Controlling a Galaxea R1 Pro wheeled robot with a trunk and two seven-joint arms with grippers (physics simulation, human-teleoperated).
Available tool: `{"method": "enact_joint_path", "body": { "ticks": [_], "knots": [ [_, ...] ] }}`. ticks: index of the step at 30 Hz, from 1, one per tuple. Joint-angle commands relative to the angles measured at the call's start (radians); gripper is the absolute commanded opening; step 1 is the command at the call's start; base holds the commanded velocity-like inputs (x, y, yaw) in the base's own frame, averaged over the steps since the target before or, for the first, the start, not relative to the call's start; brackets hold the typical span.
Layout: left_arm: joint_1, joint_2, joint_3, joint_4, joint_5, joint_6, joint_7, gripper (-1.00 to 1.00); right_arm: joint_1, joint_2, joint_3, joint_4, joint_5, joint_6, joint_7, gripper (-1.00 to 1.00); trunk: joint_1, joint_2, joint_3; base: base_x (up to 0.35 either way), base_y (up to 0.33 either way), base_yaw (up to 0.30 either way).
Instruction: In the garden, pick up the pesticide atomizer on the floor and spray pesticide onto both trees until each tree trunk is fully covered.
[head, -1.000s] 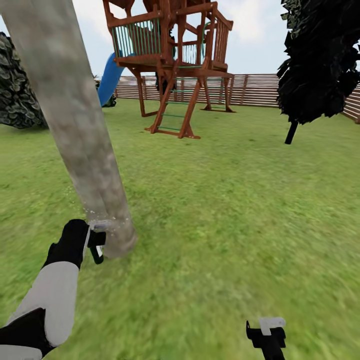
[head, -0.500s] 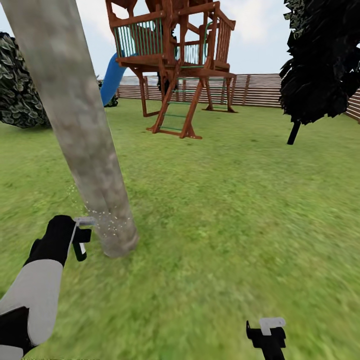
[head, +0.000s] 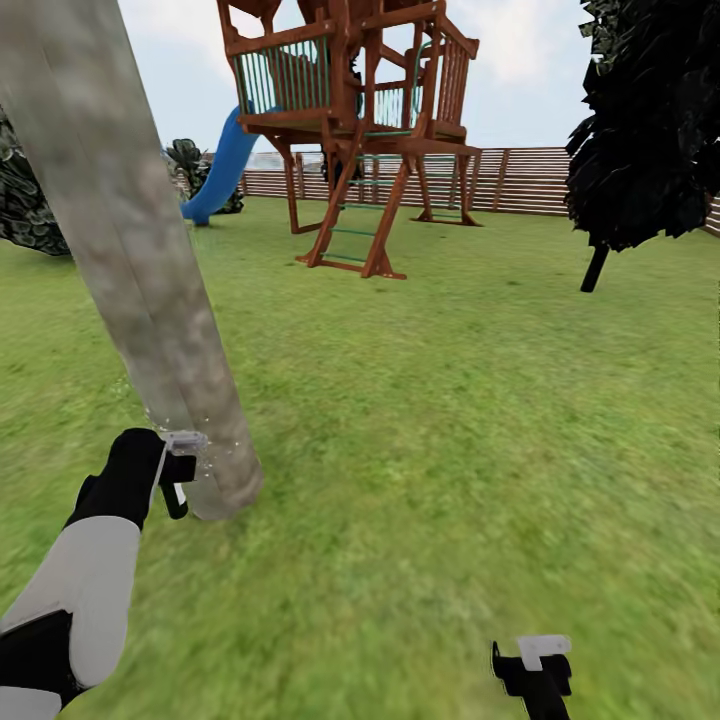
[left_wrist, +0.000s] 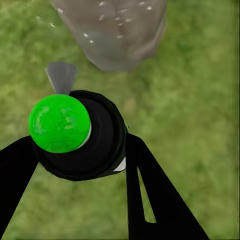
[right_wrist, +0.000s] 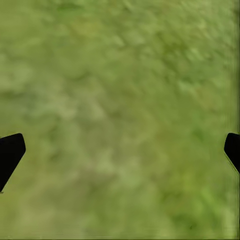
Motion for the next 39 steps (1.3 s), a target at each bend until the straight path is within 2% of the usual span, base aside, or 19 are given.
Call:
{"method": "enact_joint_path", "body": {
  "ticks": [1, 13, 27, 39],
  "knots": [
    [-0.002, -0.001, 0.003, -0.001, -0.011, 0.003, -0.01, -1.0, 0.0, 0.0, 0.009, 0.0, -0.01, -0.002, -0.001, 1.0, 0.0, 0.0, -0.001, 0.001, -0.274, 0.0],
    [-0.006, -0.001, 0.004, -0.003, -0.011, 0.003, -0.01, -1.0, 0.0, 0.0, 0.009, 0.0, -0.01, -0.002, -0.001, 1.0, 0.0, 0.0, -0.001, 0.07, -0.273, 0.009],
    [-0.002, -0.002, 0.006, -0.003, -0.011, 0.003, -0.008, -1.0, 0.0, 0.002, 0.009, 0.0, -0.01, -0.002, -0.001, 1.0, 0.0, 0.0, -0.001, 0.151, -0.264, 0.251],
    [0.0, -0.001, 0.009, -0.003, -0.011, 0.002, -0.007, -1.0, 0.0, 0.0, 0.009, 0.0, -0.01, -0.002, -0.001, 1.0, 0.0, 0.0, -0.001, 0.124, -0.264, 0.007]
  ]
}}
